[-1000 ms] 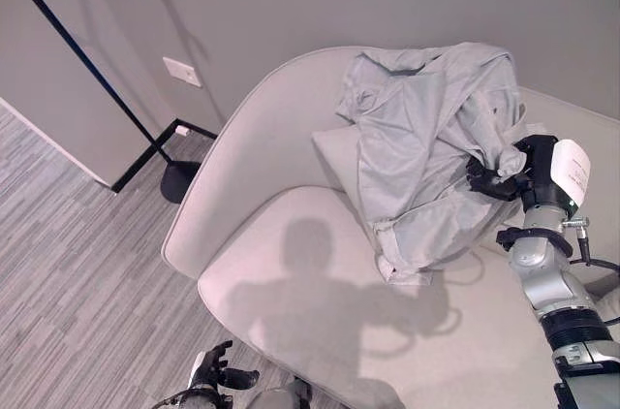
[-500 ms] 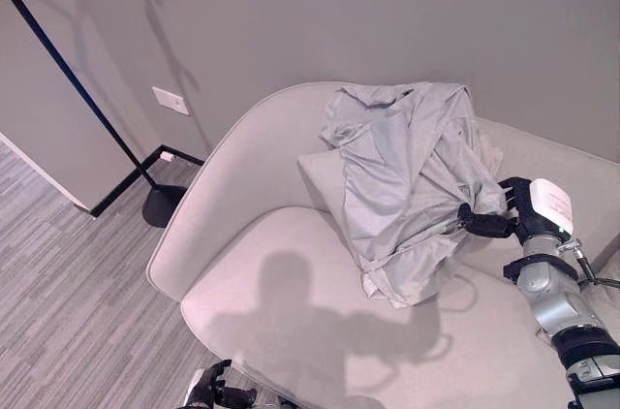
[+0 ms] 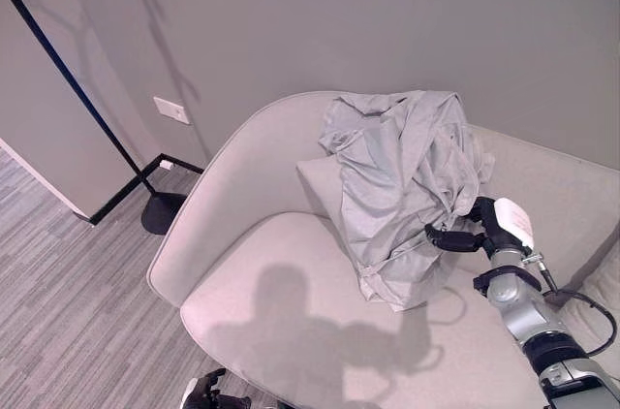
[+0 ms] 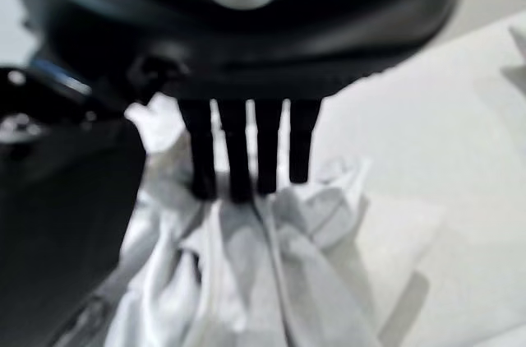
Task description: Hang the clothes on the sofa on the clothes rack.
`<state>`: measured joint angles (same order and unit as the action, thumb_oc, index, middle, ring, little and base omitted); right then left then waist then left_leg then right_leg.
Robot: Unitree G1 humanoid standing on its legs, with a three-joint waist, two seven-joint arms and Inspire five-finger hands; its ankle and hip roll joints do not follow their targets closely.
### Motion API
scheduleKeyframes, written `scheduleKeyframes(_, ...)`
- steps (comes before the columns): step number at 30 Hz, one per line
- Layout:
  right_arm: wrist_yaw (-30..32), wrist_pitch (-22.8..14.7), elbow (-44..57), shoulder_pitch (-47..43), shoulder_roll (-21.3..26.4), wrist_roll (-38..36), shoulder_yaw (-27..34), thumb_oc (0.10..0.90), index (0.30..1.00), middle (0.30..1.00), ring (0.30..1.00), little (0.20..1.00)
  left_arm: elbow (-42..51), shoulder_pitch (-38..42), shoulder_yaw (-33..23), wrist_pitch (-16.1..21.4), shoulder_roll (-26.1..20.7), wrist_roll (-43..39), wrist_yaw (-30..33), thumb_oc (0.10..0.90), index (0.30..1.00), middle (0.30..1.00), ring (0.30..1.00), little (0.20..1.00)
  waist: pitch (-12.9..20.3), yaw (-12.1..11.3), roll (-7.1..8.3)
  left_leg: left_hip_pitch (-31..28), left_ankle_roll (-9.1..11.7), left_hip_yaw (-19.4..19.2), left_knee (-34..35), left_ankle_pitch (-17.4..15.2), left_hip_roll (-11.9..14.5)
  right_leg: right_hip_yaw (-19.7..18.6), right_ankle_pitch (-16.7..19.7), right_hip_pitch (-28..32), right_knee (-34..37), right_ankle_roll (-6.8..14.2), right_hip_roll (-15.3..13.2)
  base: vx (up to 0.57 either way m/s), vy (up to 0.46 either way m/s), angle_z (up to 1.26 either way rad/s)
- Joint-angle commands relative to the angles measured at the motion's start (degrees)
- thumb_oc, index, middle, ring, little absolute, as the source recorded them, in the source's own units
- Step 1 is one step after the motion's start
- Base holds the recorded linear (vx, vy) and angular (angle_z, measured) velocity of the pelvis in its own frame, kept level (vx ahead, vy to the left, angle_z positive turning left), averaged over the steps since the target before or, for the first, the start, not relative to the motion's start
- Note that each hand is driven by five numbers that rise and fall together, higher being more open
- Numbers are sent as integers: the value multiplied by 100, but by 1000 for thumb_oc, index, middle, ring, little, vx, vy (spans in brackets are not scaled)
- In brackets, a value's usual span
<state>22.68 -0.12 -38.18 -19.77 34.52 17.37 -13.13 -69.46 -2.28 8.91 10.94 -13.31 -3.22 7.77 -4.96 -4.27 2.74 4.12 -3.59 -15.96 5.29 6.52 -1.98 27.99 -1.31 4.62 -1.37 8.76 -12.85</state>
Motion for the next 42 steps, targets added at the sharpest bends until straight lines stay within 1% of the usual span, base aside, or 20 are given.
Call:
scheduleKeyframes(1,502,-252,-187,-735,253,-206,220,800,900,900,900,900,-42,90,342,172,-24,195,128,800,900,900,900,900,73,-230,97,-199,195,-121,-29,-818,-35,318,1395,76,39,593,-843,31,0,-3)
scheduleKeyframes(6,759,-233,-573,-917,-56,-270,95,800,900,900,900,900,86,138,624,222,-29,498,292,800,900,900,900,900,44,-312,62,-169,196,-124,-29,-822,-36,388,1373,83,103,592,-835,14,1,-1)
scheduleKeyframes(7,757,-239,-683,-940,-94,-282,55,758,836,836,836,836,89,147,664,240,-30,552,307,800,900,900,900,900,39,-329,57,-162,198,-123,-29,-820,-35,396,1368,85,120,591,-833,0,0,0)
scheduleKeyframes(8,744,-239,-793,-975,-135,-302,17,571,556,556,556,556,99,151,707,247,-39,595,325,800,900,900,900,900,32,-349,54,-150,202,-122,-29,-813,-34,410,1360,86,136,590,-830,0,0,0)
scheduleKeyframes(9,725,-239,-898,-1008,-167,-327,-28,445,368,368,368,368,96,158,736,250,-44,632,348,800,900,900,900,900,29,-366,48,-141,205,-120,-29,-810,-36,421,1354,87,148,590,-827,0,0,0)
scheduleKeyframes(10,697,-248,-1028,-1037,-205,-363,-98,400,300,300,300,300,129,153,775,258,-53,669,366,800,900,900,900,900,26,-390,39,-123,210,-116,-29,-805,-37,440,1347,82,163,591,-824,0,0,0)
scheduleKeyframes(12,549,-268,-1554,-1155,-313,-492,-331,400,300,300,300,300,157,178,831,289,-101,723,434,800,900,900,900,900,4,-462,31,-47,227,-83,-29,-776,-49,494,1344,63,196,594,-818,0,0,0)
scheduleKeyframes(17,574,-303,-1725,-1213,-425,-613,-399,400,300,300,300,300,122,189,846,281,-96,751,555,800,900,900,900,900,-1,-472,13,19,244,-51,-29,-755,-46,529,1362,49,226,603,-815,7,-3,5)
scheduleKeyframes(25,650,-357,-1030,-1062,-222,-668,-196,400,300,300,300,300,56,182,751,236,-58,753,657,800,900,900,900,900,24,-327,19,-83,245,-87,-29,-801,-57,467,1403,75,176,614,-844,2,0,1)
scheduleKeyframes(28,584,-519,-652,-894,-212,-1412,211,400,300,300,300,300,-31,191,730,186,-27,723,678,800,900,900,900,900,52,-242,29,-151,243,-122,-29,-822,-54,405,1399,85,164,606,-845,0,0,0)
scheduleKeyframes(29,579,-519,-646,-885,-208,-1420,217,400,300,300,300,300,-33,193,735,187,-29,722,677,800,900,900,900,900,51,-249,31,-153,243,-124,-29,-823,-54,403,1399,86,164,606,-845,0,0,0)
scheduleKeyframes(30,490,-661,-576,-822,-290,-2000,382,400,300,300,300,300,-64,190,740,164,-20,702,673,800,900,900,900,900,70,-225,43,-178,245,-147,-29,-827,-51,372,1390,89,159,599,-840,-12,-15,-5)
scheduleKeyframes(31,185,-905,-599,-773,-455,-3159,599,400,300,300,300,300,-118,218,757,106,-18,677,610,800,900,900,900,900,104,-185,71,-223,253,-166,-29,-838,-35,323,1372,102,176,582,-824,-26,-25,-10)
scheduleKeyframes(33,-352,-1164,-480,-682,-644,-4564,780,400,300,300,300,300,-141,250,757,58,-41,660,520,800,900,900,900,900,121,-164,102,-263,272,-204,-29,-838,-12,277,1348,111,183,569,-804,-44,-31,-23)
scheduleKeyframes(35,-1189,-1691,292,-424,-1079,-6507,1074,400,300,300,300,300,-92,287,737,27,-20,573,391,800,900,900,900,900,167,-149,111,-357,292,-257,-29,-856,16,238,1289,155,206,558,-784,-44,-36,-22)
scheduleKeyframes(36,-1492,-1929,792,-291,-1376,-7121,1144,400,300,300,300,300,-21,280,761,46,-7,587,374,800,900,900,900,900,195,-158,112,-406,294,-263,-29,-864,12,249,1292,202,208,564,-789,-22,-40,-17)
scheduleKeyframes(37,-1684,-2207,1419,-179,-1690,-7548,1183,400,300,300,300,300,59,254,800,55,6,620,370,800,900,900,900,900,243,-179,97,-450,290,-258,-29,-873,6,281,1289,264,213,569,-800,-8,-26,-13)
scheduleKeyframes(38,-1678,-2209,1438,-161,-1697,-7545,1181,400,300,300,300,300,61,247,801,54,1,620,370,800,900,900,900,900,245,-177,102,-454,290,-256,-29,-873,6,284,1289,270,214,569,-800,-1,-11,-12)
scheduleKeyframes(39,-1722,-2428,1931,-135,-1927,-7751,1166,400,300,300,300,300,101,203,798,60,7,629,369,800,900,900,900,900,288,-198,87,-506,282,-265,-29,-882,-7,304,1297,324,218,576,-813,0,0,0)
scheduleKeyframes(42,-1701,-2742,2559,-247,-2168,-7876,1138,400,300,300,300,300,117,165,804,54,24,657,395,800,900,900,900,900,342,-242,53,-557,269,-274,-29,-886,-25,320,1326,356,209,584,-833,0,3,1)
